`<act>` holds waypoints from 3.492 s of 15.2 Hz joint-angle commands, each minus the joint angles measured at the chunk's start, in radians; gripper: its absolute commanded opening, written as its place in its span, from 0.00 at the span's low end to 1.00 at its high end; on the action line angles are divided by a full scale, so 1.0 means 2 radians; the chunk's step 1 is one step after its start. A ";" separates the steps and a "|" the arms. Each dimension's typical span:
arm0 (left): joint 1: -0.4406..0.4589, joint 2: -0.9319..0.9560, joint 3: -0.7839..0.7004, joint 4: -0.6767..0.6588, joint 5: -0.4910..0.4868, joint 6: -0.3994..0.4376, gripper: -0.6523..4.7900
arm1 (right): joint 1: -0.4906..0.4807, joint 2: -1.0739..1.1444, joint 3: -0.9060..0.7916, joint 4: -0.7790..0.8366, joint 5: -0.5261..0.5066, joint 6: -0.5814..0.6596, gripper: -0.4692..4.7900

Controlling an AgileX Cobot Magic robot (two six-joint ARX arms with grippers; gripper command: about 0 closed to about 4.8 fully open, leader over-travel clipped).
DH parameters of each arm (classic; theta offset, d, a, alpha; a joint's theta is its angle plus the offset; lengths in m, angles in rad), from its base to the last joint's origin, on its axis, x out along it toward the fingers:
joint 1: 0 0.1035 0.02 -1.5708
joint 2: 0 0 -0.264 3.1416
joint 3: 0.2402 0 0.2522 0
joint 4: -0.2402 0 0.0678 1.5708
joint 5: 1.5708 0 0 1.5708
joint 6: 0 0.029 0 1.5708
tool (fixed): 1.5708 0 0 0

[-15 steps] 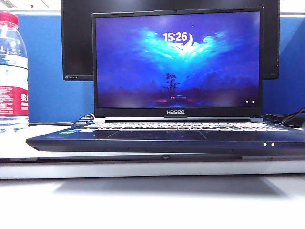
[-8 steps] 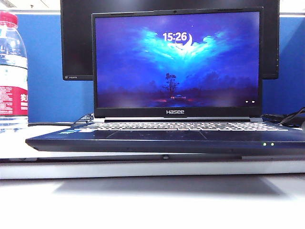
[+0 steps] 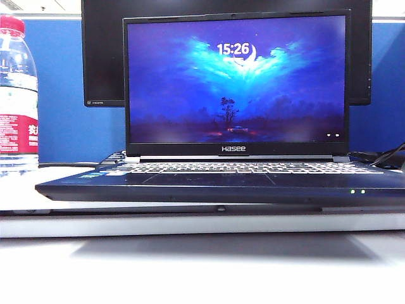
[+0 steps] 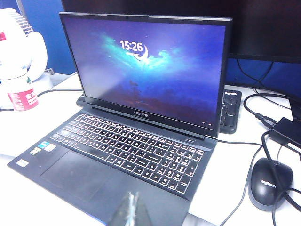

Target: Open the lid of the black laptop.

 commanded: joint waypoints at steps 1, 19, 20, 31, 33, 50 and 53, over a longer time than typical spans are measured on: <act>0.055 -0.002 -0.080 0.089 0.017 -0.001 0.11 | 0.000 -0.001 0.001 0.005 -0.001 0.002 0.08; 0.217 -0.002 -0.404 0.413 0.012 0.011 0.11 | 0.000 -0.001 0.001 0.005 -0.001 0.002 0.08; 0.217 -0.002 -0.411 0.417 0.011 0.015 0.11 | 0.000 -0.001 0.001 0.005 -0.001 0.002 0.08; 0.217 -0.002 -0.414 0.420 -0.019 0.030 0.11 | 0.000 -0.001 0.001 0.005 -0.001 0.002 0.08; 0.217 -0.002 -0.414 0.420 -0.019 0.030 0.11 | 0.000 -0.001 0.001 0.005 -0.001 0.002 0.08; 0.217 -0.002 -0.414 0.419 -0.019 0.030 0.11 | -0.161 -0.001 -0.353 0.516 -0.021 0.046 0.08; 0.217 -0.002 -0.414 0.419 -0.019 0.030 0.11 | -0.147 -0.001 -0.389 0.562 0.011 0.047 0.08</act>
